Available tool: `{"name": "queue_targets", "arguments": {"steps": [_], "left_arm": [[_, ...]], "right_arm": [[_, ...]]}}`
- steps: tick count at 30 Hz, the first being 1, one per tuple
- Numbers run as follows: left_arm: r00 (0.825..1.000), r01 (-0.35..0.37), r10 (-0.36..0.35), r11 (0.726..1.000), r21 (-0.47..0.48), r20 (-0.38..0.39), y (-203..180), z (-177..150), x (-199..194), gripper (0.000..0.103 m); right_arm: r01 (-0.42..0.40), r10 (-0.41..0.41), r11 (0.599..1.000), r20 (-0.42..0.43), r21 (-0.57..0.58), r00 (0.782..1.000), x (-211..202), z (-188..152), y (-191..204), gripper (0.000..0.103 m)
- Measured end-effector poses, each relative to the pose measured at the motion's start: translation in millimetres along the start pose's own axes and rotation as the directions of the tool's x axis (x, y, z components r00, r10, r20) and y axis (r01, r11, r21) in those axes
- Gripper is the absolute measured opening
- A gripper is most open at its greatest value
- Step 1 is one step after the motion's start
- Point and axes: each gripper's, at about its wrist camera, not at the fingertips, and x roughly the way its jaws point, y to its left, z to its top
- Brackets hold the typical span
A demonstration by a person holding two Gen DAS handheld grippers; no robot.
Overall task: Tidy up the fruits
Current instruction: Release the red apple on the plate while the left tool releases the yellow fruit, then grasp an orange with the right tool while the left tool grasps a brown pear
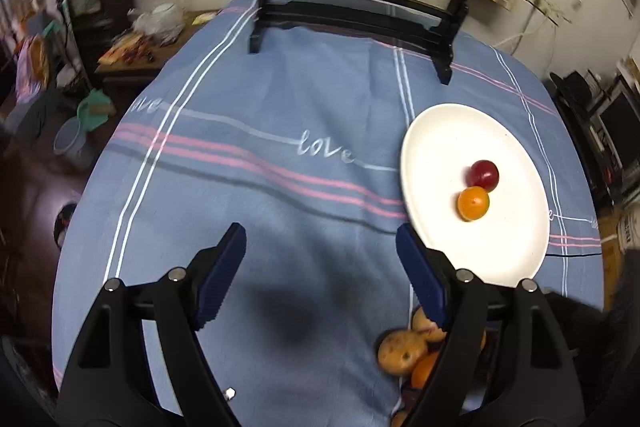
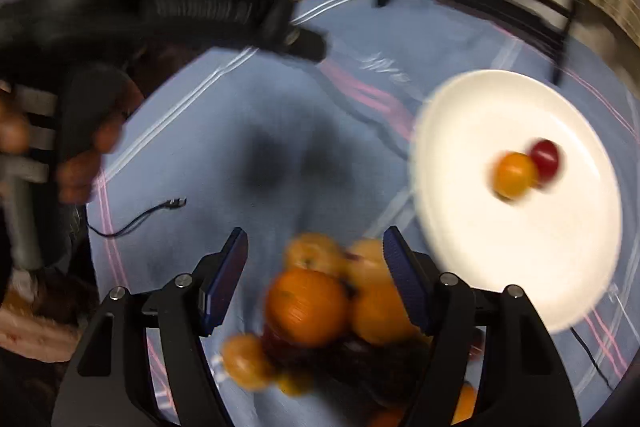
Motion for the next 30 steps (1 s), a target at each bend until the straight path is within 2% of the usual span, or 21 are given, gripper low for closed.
{"name": "queue_targets", "arguments": {"steps": [2, 3, 5, 6, 8, 10, 13, 16, 18, 20, 21, 23, 25, 28, 30], "left_arm": [[1.000, 0.002, -0.002, 1.000, 0.005, 0.005, 4.7, -8.5, -8.2, 0.079], [1.000, -0.001, 0.001, 1.000, 0.015, 0.008, 4.3, -12.8, -11.6, 0.081], [1.000, 0.000, 0.000, 1.000, 0.028, 0.010, 5.0, -20.8, -17.0, 0.082], [1.000, 0.005, -0.005, 1.000, 0.030, 0.006, 5.0, -24.3, -18.8, 0.082], [1.000, 0.017, -0.017, 0.999, 0.034, 0.001, 3.1, -29.5, -19.7, 0.082], [1.000, 0.029, -0.029, 0.999, 0.039, -0.007, -1.3, -32.6, -18.0, 0.082], [0.998, 0.058, -0.055, 0.996, 0.074, -0.035, -17.6, -38.8, -12.7, 0.082], [0.995, 0.089, -0.082, 0.988, 0.130, -0.055, -38.8, -45.9, -7.9, 0.082], [0.992, 0.112, -0.099, 0.978, 0.176, -0.080, -56.1, -51.9, -2.6, 0.083], [0.992, 0.105, -0.086, 0.971, 0.217, -0.095, -71.2, -57.1, 5.3, 0.083], [0.992, 0.097, -0.073, 0.963, 0.251, -0.104, -79.7, -62.2, 9.8, 0.083], [0.988, 0.128, -0.094, 0.943, 0.306, -0.125, -94.5, -73.6, 14.0, 0.083], [0.981, 0.171, -0.131, 0.930, 0.324, -0.143, -103.0, -80.7, 15.9, 0.084], [0.980, 0.161, -0.110, 0.926, 0.341, -0.163, -109.6, -82.3, 24.5, 0.083], [0.977, 0.177, -0.123, 0.925, 0.337, -0.176, -114.1, -82.0, 29.0, 0.083]], "right_arm": [[0.069, -0.071, 0.997, -0.058, -0.031, 0.996, 18.8, -6.5, 1.6, 0.071], [0.079, -0.081, 0.996, -0.054, -0.043, 0.995, 19.8, -13.6, -2.2, 0.071], [0.038, -0.038, 0.998, 0.002, -0.042, 0.999, 4.0, -28.4, -14.0, 0.071], [0.043, -0.044, 0.999, -0.009, -0.030, 0.999, -1.6, -33.3, -20.1, 0.077], [0.071, -0.070, 0.997, -0.081, 0.003, 0.994, -7.4, -49.2, -36.3, 0.081], [0.057, -0.058, 0.998, -0.045, -0.023, 0.997, -23.9, -66.2, -39.8, 0.081], [0.101, -0.099, 0.995, -0.114, 0.012, 0.989, -34.3, -92.2, -50.1, 0.082], [0.080, -0.076, 0.994, -0.051, 0.075, 0.996, -52.4, -108.2, -59.1, 0.082], [0.049, -0.050, 0.985, 0.003, 0.166, 0.999, -70.9, -114.9, -64.1, 0.082], [0.000, -0.024, 0.962, 0.085, 0.273, 0.996, -93.0, -126.6, -75.6, 0.084], [-0.015, -0.026, 0.943, 0.119, 0.333, 0.993, -103.5, -132.4, -83.9, 0.088], [-0.019, -0.043, 0.913, 0.143, 0.407, 0.989, -115.0, -143.5, -93.2, 0.091], [-0.005, -0.065, 0.896, 0.143, 0.444, 0.988, -115.9, -152.3, -91.9, 0.091], [0.061, -0.120, 0.893, 0.106, 0.446, 0.987, -117.6, -166.2, -89.8, 0.090], [0.095, -0.138, 0.897, 0.069, 0.432, 0.988, -115.3, -176.5, -85.4, 0.090]]}}
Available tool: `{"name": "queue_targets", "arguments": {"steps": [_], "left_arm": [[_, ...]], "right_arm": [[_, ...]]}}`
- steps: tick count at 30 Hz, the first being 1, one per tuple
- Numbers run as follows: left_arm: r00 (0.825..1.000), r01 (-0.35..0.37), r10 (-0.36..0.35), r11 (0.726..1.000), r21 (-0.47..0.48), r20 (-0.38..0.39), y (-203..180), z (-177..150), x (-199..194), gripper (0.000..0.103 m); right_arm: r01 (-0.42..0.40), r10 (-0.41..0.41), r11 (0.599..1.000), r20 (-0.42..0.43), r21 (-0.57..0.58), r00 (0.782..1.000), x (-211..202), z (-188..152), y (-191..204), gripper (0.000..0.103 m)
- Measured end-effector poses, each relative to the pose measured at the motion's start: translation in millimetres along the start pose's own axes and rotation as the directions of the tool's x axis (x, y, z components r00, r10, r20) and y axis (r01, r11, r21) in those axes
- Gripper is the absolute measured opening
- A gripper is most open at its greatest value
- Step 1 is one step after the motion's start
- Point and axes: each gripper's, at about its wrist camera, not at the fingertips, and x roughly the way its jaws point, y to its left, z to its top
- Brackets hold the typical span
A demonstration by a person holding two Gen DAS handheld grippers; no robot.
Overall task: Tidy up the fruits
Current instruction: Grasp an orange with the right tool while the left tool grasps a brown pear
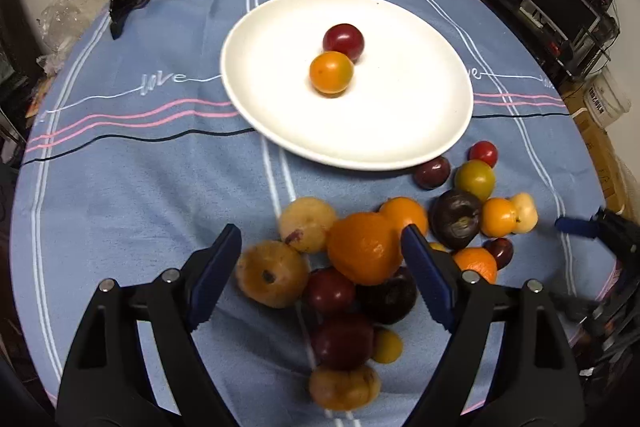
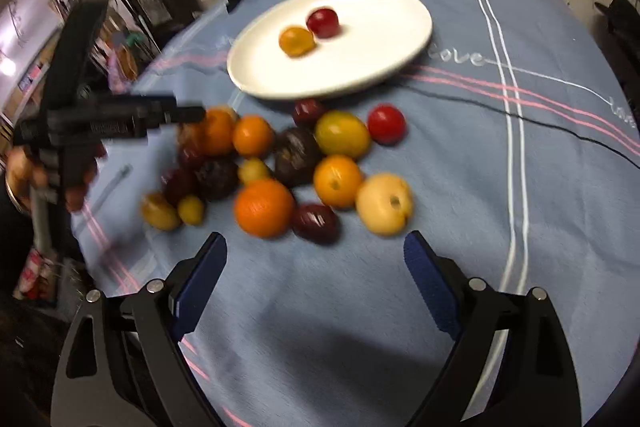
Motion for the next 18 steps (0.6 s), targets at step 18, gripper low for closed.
{"name": "queue_targets", "arguments": {"steps": [18], "left_arm": [[0.996, -0.076, 0.080, 0.990, -0.116, 0.037, 59.3, -45.3, -46.8, 0.084]], "right_arm": [[0.057, -0.082, 0.944, -0.065, -0.324, 0.994, 65.1, 16.3, 69.8, 0.064]]}}
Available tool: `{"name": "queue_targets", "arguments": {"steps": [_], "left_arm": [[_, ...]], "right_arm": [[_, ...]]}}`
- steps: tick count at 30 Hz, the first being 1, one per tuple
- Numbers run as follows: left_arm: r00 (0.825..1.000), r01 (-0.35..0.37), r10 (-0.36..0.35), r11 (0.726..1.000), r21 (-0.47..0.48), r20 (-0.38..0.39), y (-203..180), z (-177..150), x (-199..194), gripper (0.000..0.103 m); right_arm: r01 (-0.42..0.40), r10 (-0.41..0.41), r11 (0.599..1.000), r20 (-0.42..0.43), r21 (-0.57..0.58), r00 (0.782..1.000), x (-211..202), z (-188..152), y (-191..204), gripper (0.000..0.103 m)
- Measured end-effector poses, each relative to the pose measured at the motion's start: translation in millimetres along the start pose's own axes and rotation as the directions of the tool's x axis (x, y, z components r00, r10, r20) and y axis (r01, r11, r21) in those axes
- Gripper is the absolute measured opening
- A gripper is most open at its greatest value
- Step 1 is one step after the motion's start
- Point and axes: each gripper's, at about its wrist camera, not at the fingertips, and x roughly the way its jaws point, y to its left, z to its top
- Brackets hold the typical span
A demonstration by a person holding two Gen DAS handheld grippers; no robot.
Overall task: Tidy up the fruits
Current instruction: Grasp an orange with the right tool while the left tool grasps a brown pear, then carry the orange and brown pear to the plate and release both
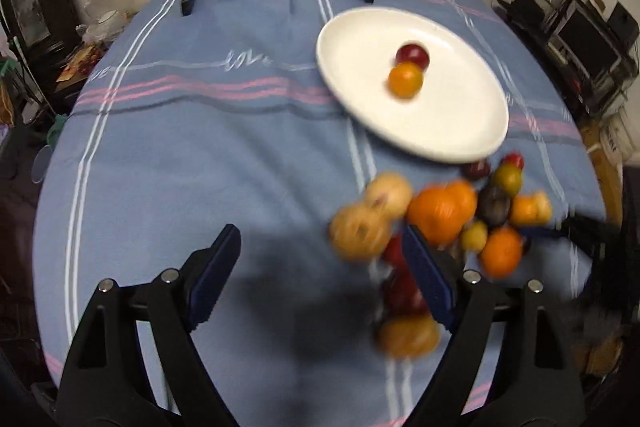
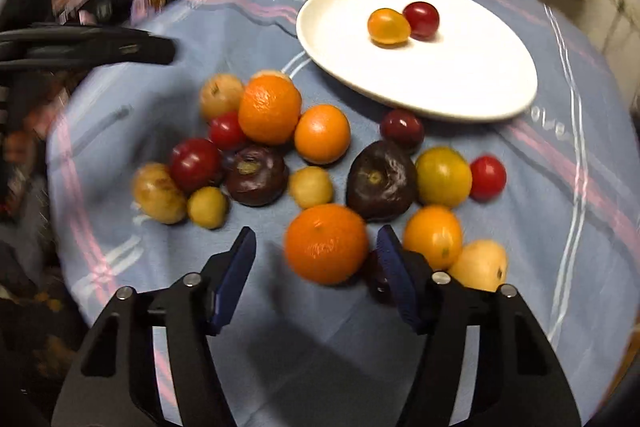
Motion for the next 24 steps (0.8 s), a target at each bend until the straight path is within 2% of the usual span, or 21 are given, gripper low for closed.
{"name": "queue_targets", "arguments": {"steps": [2, 4, 5, 6, 8, 12, 14, 16, 17, 19, 24], "left_arm": [[1.000, 0.000, 0.000, 0.999, 0.048, -0.012, -5.3, -18.8, -4.5, 0.084], [0.999, 0.040, -0.037, 0.994, 0.106, -0.030, -19.0, -36.8, -5.5, 0.084], [0.998, 0.054, -0.050, 0.990, 0.126, -0.032, -23.9, -42.3, -4.4, 0.084], [0.997, 0.067, -0.062, 0.987, 0.147, -0.034, -31.4, -47.3, -2.1, 0.084], [0.996, 0.084, -0.075, 0.979, 0.188, -0.056, -46.3, -55.4, 7.0, 0.084], [0.993, 0.097, -0.076, 0.967, 0.234, -0.094, -64.8, -61.6, 29.3, 0.084], [0.992, 0.096, -0.073, 0.966, 0.239, -0.106, -69.5, -64.8, 37.9, 0.078], [0.990, 0.087, -0.058, 0.969, 0.230, -0.131, -67.4, -64.4, 47.5, 0.060], [0.990, 0.090, -0.063, 0.971, 0.222, -0.123, -64.6, -63.7, 47.7, 0.058], [0.988, 0.120, -0.096, 0.972, 0.201, -0.125, -59.3, -61.7, 45.1, 0.045], [0.988, 0.133, -0.115, 0.971, 0.197, -0.101, -55.9, -57.4, 25.9, 0.044]], "right_arm": [[0.051, -0.053, 0.996, -0.025, -0.076, 0.998, 6.9, 2.1, 6.1, 0.061], [0.096, -0.103, 0.982, -0.037, -0.165, 0.994, 9.9, 0.0, 12.9, 0.055], [0.089, -0.098, 0.980, -0.040, -0.175, 0.994, 9.1, -1.3, 12.6, 0.051], [0.054, -0.062, 0.985, -0.045, -0.163, 0.997, 6.0, -1.3, 8.8, 0.044], [0.002, -0.009, 0.992, -0.061, -0.124, 0.998, 0.8, -2.8, 0.9, 0.044], [-0.049, 0.048, 0.999, -0.049, -0.015, 0.998, -13.8, -12.6, -14.7, 0.044], [-0.084, 0.085, 0.996, -0.037, 0.040, 0.996, -22.5, -19.3, -22.0, 0.044], [-0.101, 0.103, 0.991, -0.022, 0.083, 0.994, -29.7, -24.6, -27.5, 0.044], [-0.101, 0.103, 0.990, -0.013, 0.102, 0.995, -34.8, -27.9, -30.4, 0.044], [-0.107, 0.109, 0.986, -0.007, 0.127, 0.994, -39.6, -32.6, -33.8, 0.044], [-0.130, 0.130, 0.977, 0.013, 0.171, 0.991, -41.9, -38.7, -35.2, 0.044]]}}
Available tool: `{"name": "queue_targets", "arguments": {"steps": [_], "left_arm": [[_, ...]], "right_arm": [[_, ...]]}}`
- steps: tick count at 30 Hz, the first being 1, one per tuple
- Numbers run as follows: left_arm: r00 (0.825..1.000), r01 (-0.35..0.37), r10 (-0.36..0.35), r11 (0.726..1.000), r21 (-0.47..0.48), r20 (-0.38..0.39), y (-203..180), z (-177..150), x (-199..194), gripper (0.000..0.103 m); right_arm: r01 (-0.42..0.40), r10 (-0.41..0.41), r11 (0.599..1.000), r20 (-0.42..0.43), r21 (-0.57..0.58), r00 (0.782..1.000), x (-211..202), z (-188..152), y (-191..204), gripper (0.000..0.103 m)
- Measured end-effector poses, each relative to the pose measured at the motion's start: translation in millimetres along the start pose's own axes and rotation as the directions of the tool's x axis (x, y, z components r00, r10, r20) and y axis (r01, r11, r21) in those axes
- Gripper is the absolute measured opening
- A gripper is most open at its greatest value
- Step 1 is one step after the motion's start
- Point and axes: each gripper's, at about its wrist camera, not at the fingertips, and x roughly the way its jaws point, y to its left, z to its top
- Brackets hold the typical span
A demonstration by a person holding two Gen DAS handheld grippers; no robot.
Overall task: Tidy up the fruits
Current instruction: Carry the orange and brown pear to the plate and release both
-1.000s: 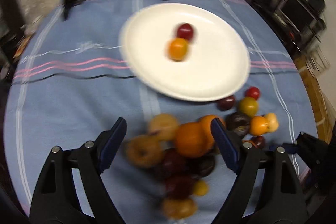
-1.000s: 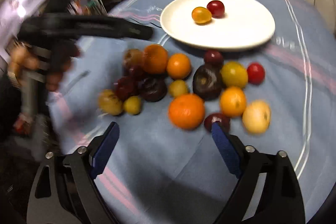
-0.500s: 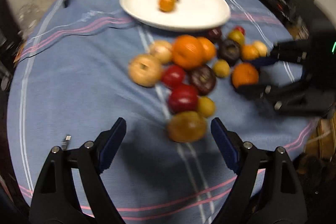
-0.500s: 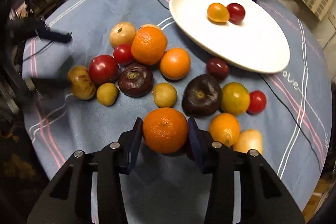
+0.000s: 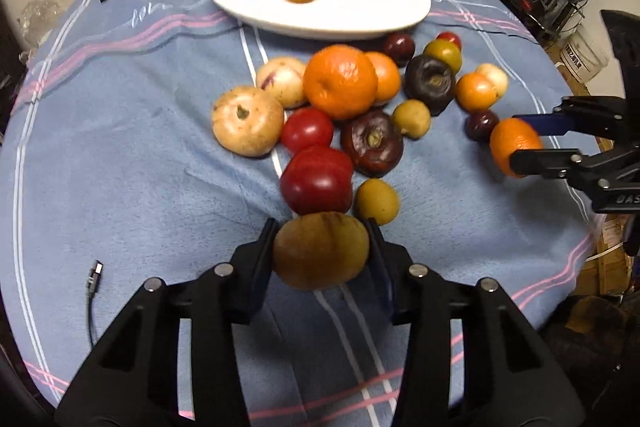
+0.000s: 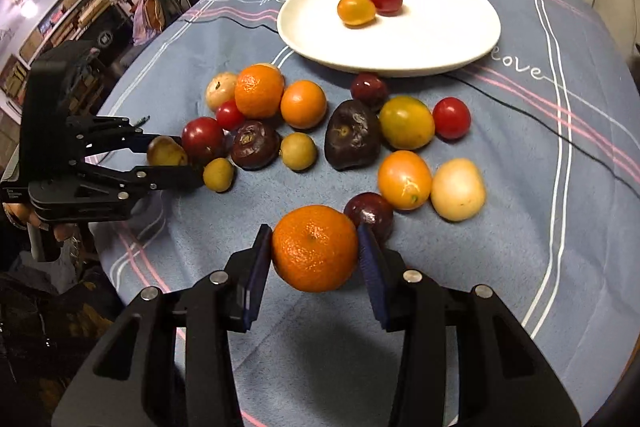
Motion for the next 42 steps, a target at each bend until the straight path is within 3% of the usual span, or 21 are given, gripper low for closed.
{"name": "queue_targets", "arguments": {"steps": [7, 12, 16, 22, 26, 29, 42], "left_arm": [[0.996, 0.040, -0.040, 0.999, 0.006, 0.076, -1.2, 19.5, -40.5, 0.043], [0.985, 0.074, -0.071, 0.997, -0.012, 0.155, 7.3, 59.8, -65.2, 0.043], [0.975, 0.055, -0.049, 0.998, -0.023, 0.217, 8.3, 104.8, -74.5, 0.043], [0.957, -0.019, 0.035, 0.998, -0.061, 0.287, 2.0, 169.2, -86.3, 0.044], [0.947, -0.075, 0.101, 0.992, -0.098, 0.304, -0.5, 193.1, -84.7, 0.044], [0.946, -0.100, 0.133, 0.987, -0.122, 0.297, -0.5, 204.4, -78.0, 0.044], [0.956, -0.148, 0.178, 0.979, -0.141, 0.232, 15.5, 224.9, -37.5, 0.044]], "right_arm": [[-0.045, 0.044, 0.998, 0.028, 0.054, 0.999, -6.6, 4.0, -3.4, 0.044], [-0.094, 0.087, 0.992, 0.095, 0.079, 0.992, -25.5, 26.3, -6.7, 0.044], [-0.095, 0.084, 0.994, 0.183, 0.056, 0.979, -52.3, 60.2, -7.5, 0.044], [-0.072, 0.060, 0.997, 0.337, 0.026, 0.940, -95.8, 118.7, -10.0, 0.044], [-0.059, 0.030, 0.996, 0.409, 0.060, 0.912, -109.1, 150.1, -25.6, 0.044], [-0.061, 0.016, 0.994, 0.429, 0.091, 0.903, -105.2, 162.5, -35.1, 0.044], [-0.068, 0.007, 0.986, 0.369, 0.151, 0.929, -65.1, 184.4, -62.9, 0.044]]}}
